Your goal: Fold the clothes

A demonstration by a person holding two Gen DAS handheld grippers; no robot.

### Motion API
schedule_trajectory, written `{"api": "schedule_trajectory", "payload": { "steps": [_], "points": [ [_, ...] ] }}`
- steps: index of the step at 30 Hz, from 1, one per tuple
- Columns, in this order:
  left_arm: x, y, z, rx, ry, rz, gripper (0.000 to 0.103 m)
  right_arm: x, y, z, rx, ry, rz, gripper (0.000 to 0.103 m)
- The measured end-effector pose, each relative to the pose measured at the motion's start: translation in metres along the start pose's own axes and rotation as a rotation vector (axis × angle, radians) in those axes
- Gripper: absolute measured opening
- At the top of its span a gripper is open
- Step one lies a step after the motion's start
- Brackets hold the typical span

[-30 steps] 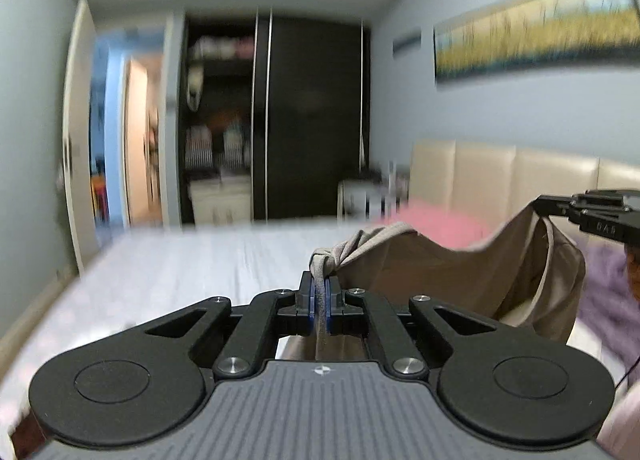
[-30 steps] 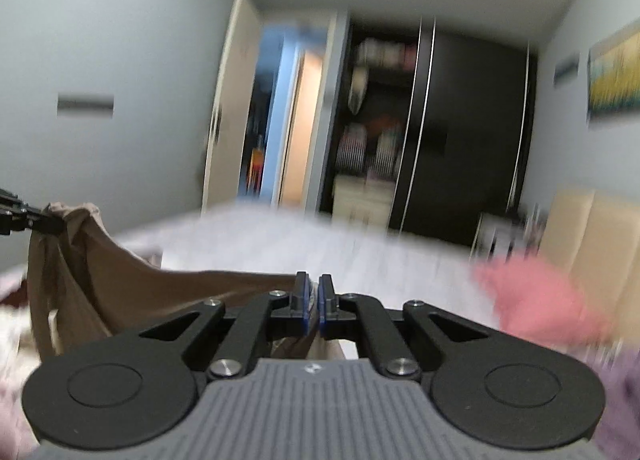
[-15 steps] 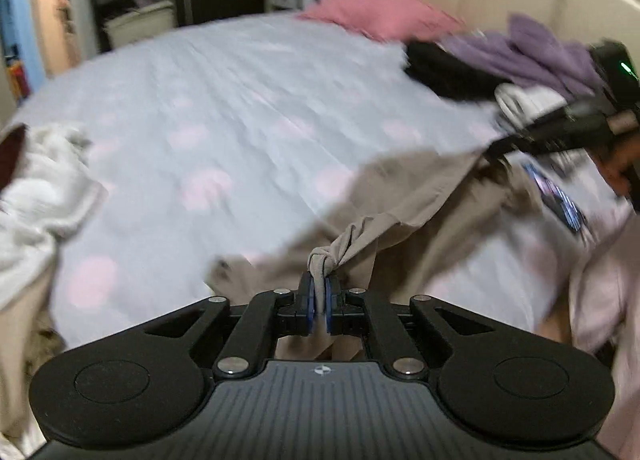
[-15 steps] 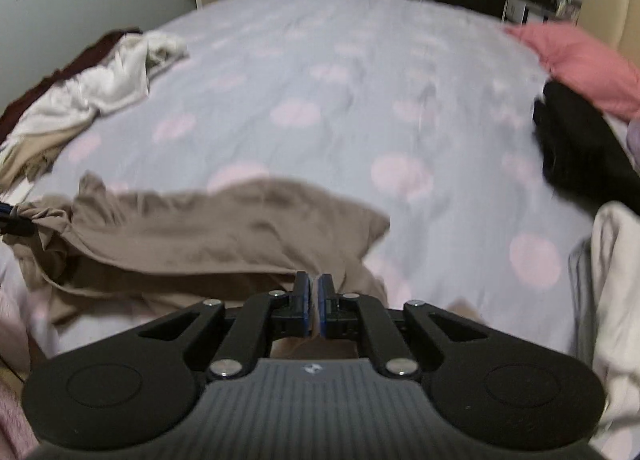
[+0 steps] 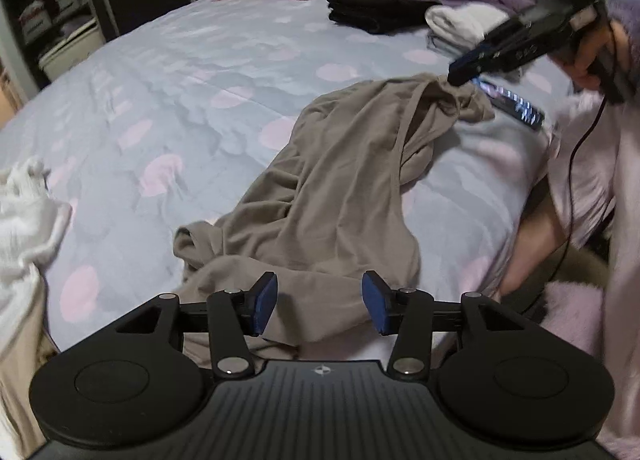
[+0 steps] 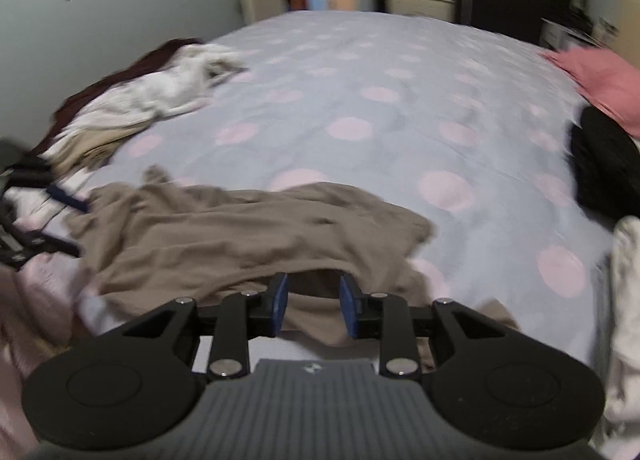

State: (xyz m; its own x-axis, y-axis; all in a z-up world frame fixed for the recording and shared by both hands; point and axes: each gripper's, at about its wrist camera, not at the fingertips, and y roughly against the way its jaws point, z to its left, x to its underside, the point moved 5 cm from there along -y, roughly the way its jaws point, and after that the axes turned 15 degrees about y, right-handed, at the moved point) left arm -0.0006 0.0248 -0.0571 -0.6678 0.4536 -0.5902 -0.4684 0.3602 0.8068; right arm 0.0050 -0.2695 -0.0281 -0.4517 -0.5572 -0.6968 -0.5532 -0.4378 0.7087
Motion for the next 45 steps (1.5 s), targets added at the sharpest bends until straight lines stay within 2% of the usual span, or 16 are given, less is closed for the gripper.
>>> {"api": "schedule_trajectory", "payload": {
  "steps": [4,8,11,13,15,16,18,24,26,30,35,40,42,43,44,45],
  "points": [
    [0.004,-0.008,-0.024,0.022,-0.174,0.024,0.047,0.001,-0.010,0.017,-0.021,0.053,0.022,0.035],
    [0.012,-0.017,-0.051,0.040,-0.344,0.050,0.047,0.003,-0.014,0.016,-0.029,0.037,0.024,0.035],
    [0.023,-0.032,-0.070,0.007,-0.469,0.062,0.046,0.005,-0.012,0.012,-0.016,0.029,0.020,0.036],
    [0.032,-0.045,-0.080,-0.036,-0.553,0.077,0.037,0.008,-0.011,0.009,-0.008,0.020,0.023,0.037],
    [0.036,-0.055,-0.080,-0.099,-0.584,0.094,0.016,0.012,-0.009,0.005,0.002,0.014,0.031,0.038],
    [0.037,-0.058,-0.079,-0.123,-0.586,0.101,0.011,0.014,-0.008,0.004,0.007,0.015,0.035,0.038],
    [0.030,-0.053,-0.069,-0.114,-0.496,0.099,0.007,0.018,-0.007,0.002,0.013,0.013,0.039,0.040],
    [-0.020,-0.007,-0.008,-0.091,-0.086,-0.015,0.005,0.020,-0.008,0.004,0.008,0.032,0.040,0.042],
    [-0.031,0.007,0.023,-0.103,0.052,-0.044,0.005,0.019,-0.009,0.007,0.002,0.057,0.039,0.043],
    [-0.037,0.020,0.074,-0.168,0.222,-0.067,0.005,0.016,-0.015,0.018,-0.014,0.123,0.045,0.043],
    [-0.027,0.013,0.111,-0.218,0.324,-0.047,0.005,0.009,-0.020,0.034,-0.006,0.257,0.043,0.043],
    [-0.015,0.002,0.122,-0.248,0.372,-0.039,0.005,-0.004,-0.033,0.035,-0.002,0.285,0.043,0.042],
    [-0.011,0.000,0.125,-0.266,0.376,-0.032,0.005,-0.010,-0.044,0.033,0.015,0.306,0.064,0.033],
    [-0.010,-0.001,0.126,-0.276,0.373,-0.028,0.005,-0.014,-0.051,0.031,0.013,0.303,0.080,0.024],
    [-0.010,-0.003,0.127,-0.285,0.371,-0.027,0.005,-0.017,-0.059,0.028,0.001,0.290,0.097,0.008],
    [-0.011,-0.004,0.128,-0.292,0.370,-0.027,0.004,-0.020,-0.065,0.025,-0.011,0.274,0.112,0.008]
  ]
}}
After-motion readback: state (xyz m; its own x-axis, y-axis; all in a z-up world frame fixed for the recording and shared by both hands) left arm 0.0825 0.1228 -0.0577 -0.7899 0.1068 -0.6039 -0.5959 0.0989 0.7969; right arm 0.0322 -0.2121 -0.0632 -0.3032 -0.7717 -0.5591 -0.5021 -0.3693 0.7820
